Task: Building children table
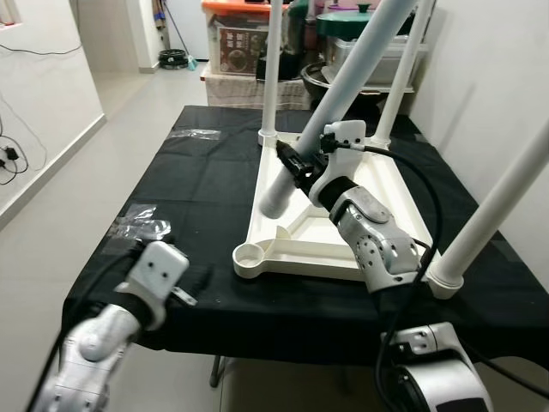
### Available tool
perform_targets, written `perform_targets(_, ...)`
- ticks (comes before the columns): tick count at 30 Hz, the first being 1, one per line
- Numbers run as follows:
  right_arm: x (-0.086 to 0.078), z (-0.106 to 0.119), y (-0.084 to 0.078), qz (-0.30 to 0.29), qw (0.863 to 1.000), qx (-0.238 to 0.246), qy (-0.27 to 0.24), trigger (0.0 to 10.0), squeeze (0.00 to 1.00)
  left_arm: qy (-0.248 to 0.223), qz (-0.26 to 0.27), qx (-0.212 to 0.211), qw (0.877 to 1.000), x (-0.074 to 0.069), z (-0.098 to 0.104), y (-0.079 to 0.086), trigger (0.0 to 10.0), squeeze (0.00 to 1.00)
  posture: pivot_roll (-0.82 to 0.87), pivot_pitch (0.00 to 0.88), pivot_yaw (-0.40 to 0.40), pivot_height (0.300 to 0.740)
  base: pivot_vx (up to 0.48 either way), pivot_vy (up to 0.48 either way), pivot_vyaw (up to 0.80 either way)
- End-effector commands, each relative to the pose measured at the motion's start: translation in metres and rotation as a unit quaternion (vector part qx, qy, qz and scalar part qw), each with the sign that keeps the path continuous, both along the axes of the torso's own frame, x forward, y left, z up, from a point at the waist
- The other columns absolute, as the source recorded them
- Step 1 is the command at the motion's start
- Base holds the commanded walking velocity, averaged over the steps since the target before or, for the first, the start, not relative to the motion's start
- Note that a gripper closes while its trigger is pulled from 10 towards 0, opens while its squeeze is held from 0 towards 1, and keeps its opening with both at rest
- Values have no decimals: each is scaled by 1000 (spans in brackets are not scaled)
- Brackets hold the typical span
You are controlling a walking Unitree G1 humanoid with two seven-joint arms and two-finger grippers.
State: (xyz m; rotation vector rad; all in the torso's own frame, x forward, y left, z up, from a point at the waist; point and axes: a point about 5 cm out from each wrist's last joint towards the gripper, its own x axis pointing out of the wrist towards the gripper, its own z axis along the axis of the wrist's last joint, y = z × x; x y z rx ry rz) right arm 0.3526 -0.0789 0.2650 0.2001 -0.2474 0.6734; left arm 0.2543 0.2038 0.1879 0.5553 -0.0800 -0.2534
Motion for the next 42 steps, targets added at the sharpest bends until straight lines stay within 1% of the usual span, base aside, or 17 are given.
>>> perform_targets(1,-6,2,7,32,999,-4,-8,10000,0,7,-8,14,1000,1,-2,4,10000,0,81,0,-60,740,0,0,0)
perform_targets(3,-9,3,10,45,999,-7,-12,10000,0,7,-9,22,1000,2,0,8,10000,0,81,0,-60,740,0,0,0)
perform_targets(4,-23,7,30,102,995,-3,-18,10000,0,6,-38,55,998,10,6,12,10000,0,64,0,-48,740,0,0,0)
perform_targets(5,-28,7,37,120,993,-1,-18,10000,0,6,-50,67,996,12,7,12,10000,0,64,0,-48,740,0,0,0)
perform_targets(6,-28,7,37,120,993,-1,-18,10000,0,6,-50,67,996,12,7,12,10000,0,64,0,-48,740,0,0,0)
perform_targets(7,-32,4,46,135,991,-5,-15,10000,0,5,-68,73,995,16,10,9,10000,0,60,0,-42,740,0,0,0)
perform_targets(8,-32,4,46,135,991,-5,-15,10000,0,5,-68,73,995,16,10,9,10000,0,60,0,-42,740,0,0,0)
perform_targets(11,-41,-2,74,177,984,-5,-3,10000,0,6,-133,78,988,24,14,-11,10000,0,51,0,-37,740,0,0,0)
perform_targets(13,-41,-2,74,177,984,-5,-3,10000,0,6,-133,78,988,24,14,-11,10000,0,51,0,-37,740,0,0,0)
perform_targets(14,-43,-4,80,188,982,-7,2,10000,0,7,-148,80,986,26,15,-15,10000,0,47,0,-35,740,0,0,0)
perform_targets(15,-43,-4,80,188,982,-7,2,10000,0,7,-148,80,986,26,15,-15,10000,0,47,0,-35,740,0,0,0)
perform_targets(18,-51,-3,105,226,974,-9,11,10000,0,8,-186,84,979,31,14,-30,10000,0,47,0,-38,740,0,0,0)
perform_targets(28,-64,1,115,263,965,5,18,10000,0,4,-192,75,978,39,14,-28,10000,0,47,0,-46,740,0,0,0)
perform_targets(29,-64,1,116,261,965,5,19,10000,0,6,-192,66,979,40,14,-28,5608,0,45,0,-44,740,0,0,0)
perform_targets(31,-64,1,116,261,965,5,19,10000,0,6,-192,66,979,40,14,-28,5608,0,45,0,-44,740,0,0,0)
perform_targets(32,-60,2,114,248,969,11,20,10000,0,1,-191,46,980,41,14,-28,0,0,43,0,-43,740,0,0,0)
perform_targets(42,-49,8,101,211,977,35,26,10000,0,-13,-177,5,984,39,10,-27,0,0,45,0,-46,740,0,0,0)
